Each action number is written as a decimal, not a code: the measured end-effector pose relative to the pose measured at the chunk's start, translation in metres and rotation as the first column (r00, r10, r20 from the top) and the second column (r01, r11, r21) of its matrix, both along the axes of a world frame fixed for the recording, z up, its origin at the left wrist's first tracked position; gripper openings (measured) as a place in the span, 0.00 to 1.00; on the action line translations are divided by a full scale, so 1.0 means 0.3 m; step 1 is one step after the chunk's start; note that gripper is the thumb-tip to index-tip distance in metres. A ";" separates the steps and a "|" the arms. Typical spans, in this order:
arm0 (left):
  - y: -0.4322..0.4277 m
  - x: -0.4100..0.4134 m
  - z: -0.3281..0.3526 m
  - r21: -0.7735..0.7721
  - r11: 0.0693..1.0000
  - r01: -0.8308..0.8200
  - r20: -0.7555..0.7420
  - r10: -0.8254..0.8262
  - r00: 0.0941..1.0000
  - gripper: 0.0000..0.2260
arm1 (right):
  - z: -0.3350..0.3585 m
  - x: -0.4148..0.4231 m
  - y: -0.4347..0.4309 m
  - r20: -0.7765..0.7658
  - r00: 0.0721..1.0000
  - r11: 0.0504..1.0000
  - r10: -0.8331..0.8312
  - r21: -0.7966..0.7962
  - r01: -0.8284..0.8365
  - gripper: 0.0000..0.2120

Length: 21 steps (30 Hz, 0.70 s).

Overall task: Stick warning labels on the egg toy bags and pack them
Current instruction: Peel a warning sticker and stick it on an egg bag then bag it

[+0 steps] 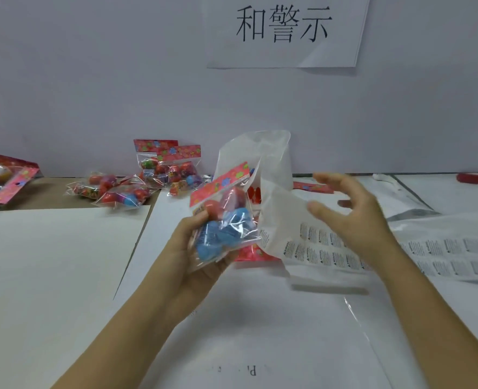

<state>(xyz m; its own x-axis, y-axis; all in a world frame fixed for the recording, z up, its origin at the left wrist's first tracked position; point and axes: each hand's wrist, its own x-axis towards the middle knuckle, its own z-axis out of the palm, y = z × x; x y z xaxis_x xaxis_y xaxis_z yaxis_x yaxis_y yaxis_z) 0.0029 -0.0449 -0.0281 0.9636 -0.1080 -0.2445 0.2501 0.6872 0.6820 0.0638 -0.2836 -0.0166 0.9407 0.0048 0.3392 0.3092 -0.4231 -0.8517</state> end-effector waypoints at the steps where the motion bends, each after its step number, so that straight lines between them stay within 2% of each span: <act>1: -0.013 -0.002 -0.005 -0.049 0.998 0.041 -0.062 -0.044 0.997 0.23 | -0.013 0.009 -0.014 -0.108 0.992 0.994 0.067 -0.074 -0.075 0.20; 3: -0.036 -0.008 -0.011 -0.081 0.990 0.112 -0.148 -0.123 0.981 0.24 | -0.034 0.014 -0.018 -0.265 0.953 0.984 0.150 -0.053 -0.169 0.22; 4: -0.046 -0.010 -0.012 -0.076 0.989 0.129 -0.179 -0.140 0.974 0.26 | -0.041 0.015 -0.014 -0.265 0.953 0.985 0.149 -0.040 -0.165 0.21; 7: -0.060 -0.017 -0.023 -0.077 0.988 0.134 -0.231 -0.149 0.962 0.35 | -0.040 0.008 0.012 -0.107 0.990 0.996 0.089 0.031 -0.086 0.17; 10: -0.062 -0.030 -0.015 -0.160 0.968 0.193 -0.146 -0.216 0.965 0.31 | -0.028 -0.013 0.044 0.015 0.999 0.992 0.043 0.122 -0.045 0.17; 13: -0.062 -0.039 -0.020 -0.166 0.966 0.198 -0.060 -0.210 0.976 0.33 | -0.031 -0.041 0.081 0.109 0.993 0.999 -0.042 -0.020 0.044 0.16; 16: -0.062 -0.047 -0.022 -0.201 0.966 0.163 -0.018 -0.170 0.985 0.33 | -0.057 -0.072 0.136 0.179 0.981 0.979 -0.067 -0.176 0.099 0.22; 19: -0.058 -0.043 -0.014 -0.254 0.960 0.121 -0.022 -0.131 0.991 0.35 | -0.069 -0.101 0.175 0.344 0.935 0.960 -0.091 -0.218 0.173 0.27; 21: -0.051 -0.036 -0.006 -0.278 0.956 0.092 -0.011 -0.099 0.995 0.34 | -0.071 -0.111 0.181 0.486 0.869 0.952 -0.095 -0.212 0.222 0.21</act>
<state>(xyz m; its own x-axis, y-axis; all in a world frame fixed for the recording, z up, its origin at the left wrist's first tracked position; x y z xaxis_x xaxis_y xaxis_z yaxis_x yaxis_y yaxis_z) -0.0079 -0.0603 -0.0300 0.9396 -0.2662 -0.2153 0.3381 0.8205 0.4610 0.0305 -0.2294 -0.0379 0.6686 0.0147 0.7434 0.5511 -0.6810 -0.4822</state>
